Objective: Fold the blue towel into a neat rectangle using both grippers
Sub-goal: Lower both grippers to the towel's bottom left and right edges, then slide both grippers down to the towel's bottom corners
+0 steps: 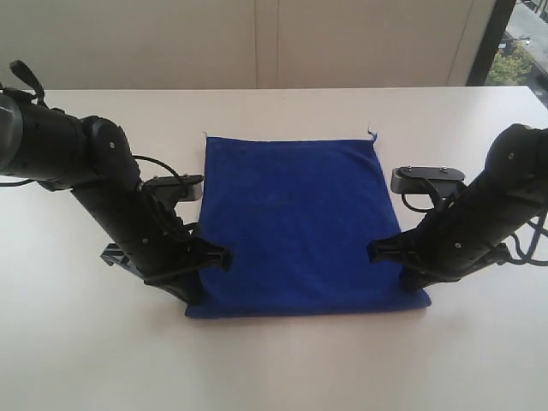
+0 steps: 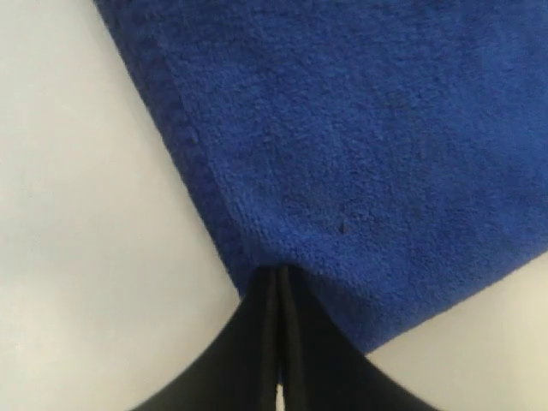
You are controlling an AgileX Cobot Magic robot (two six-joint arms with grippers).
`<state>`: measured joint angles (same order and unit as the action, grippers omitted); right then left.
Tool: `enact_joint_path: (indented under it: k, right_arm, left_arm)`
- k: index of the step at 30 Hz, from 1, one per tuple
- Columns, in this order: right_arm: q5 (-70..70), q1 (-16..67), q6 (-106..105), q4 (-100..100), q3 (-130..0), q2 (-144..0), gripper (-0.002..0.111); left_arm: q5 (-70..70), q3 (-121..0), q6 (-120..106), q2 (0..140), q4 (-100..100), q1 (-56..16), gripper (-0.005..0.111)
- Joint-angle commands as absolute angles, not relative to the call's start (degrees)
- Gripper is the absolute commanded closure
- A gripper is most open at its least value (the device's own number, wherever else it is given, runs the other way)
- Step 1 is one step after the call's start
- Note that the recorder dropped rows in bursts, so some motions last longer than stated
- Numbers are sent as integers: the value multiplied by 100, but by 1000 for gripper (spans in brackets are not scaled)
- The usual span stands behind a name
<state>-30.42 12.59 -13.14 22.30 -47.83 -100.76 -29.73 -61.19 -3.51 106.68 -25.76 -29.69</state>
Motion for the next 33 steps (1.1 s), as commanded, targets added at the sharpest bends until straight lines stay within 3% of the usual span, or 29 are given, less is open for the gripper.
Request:
enact_joint_path:
  k: [1,33]
  right_arm:
    - [-3084,1258,-1276,2239,-4757,-10090,108]
    - [-3552,1258,-1157,2543,-4757,-10090,108]
  left_arm:
    - [-3174,-6066,-383,10803,-2522,-2999,107]
    - [-3673,-6066,184,10780,-1318,-2989,107]
